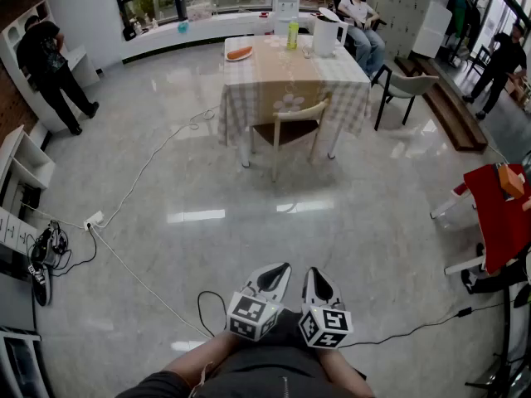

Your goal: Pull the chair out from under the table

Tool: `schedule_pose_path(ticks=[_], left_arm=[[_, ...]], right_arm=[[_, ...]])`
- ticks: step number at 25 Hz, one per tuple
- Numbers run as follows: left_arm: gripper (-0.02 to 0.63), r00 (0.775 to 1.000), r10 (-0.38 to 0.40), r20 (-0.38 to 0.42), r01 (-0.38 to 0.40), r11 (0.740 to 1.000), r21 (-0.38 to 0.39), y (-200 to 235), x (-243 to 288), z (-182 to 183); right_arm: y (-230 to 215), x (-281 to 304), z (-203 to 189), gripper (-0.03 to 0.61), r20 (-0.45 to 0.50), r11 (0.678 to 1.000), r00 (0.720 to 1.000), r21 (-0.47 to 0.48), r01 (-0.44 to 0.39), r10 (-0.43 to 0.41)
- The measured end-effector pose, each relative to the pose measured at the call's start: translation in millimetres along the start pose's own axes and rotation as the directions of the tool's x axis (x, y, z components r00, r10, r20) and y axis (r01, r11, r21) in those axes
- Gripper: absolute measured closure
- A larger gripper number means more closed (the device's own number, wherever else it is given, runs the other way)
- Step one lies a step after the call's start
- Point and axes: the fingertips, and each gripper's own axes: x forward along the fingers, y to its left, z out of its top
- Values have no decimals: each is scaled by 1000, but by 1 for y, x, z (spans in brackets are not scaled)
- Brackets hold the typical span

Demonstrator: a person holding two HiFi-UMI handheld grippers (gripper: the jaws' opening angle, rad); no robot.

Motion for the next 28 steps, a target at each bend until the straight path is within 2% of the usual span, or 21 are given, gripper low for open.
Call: schedule_pose_path(ticks=[8,14,22,28], left_arm=[[604,1000,4,-1,-4,1000,-8,-4,13,-4],[604,999,28,20,-28,1000,0,-14,29,-4],[604,998,56,-10,-56,998,28,-36,38,-30],[604,996,84,-32,-84,996,5,-37,39,-38]], right_arm=[[-18,-1,1,568,3,1000,1000,-1,12,-12],[-40,-5,18,566,81,999,997,36,-11,8],[-60,-7,-3,566,23,996,999,83,-31,29],[-68,-8,-12,566,-6,994,999,101,-40,41]])
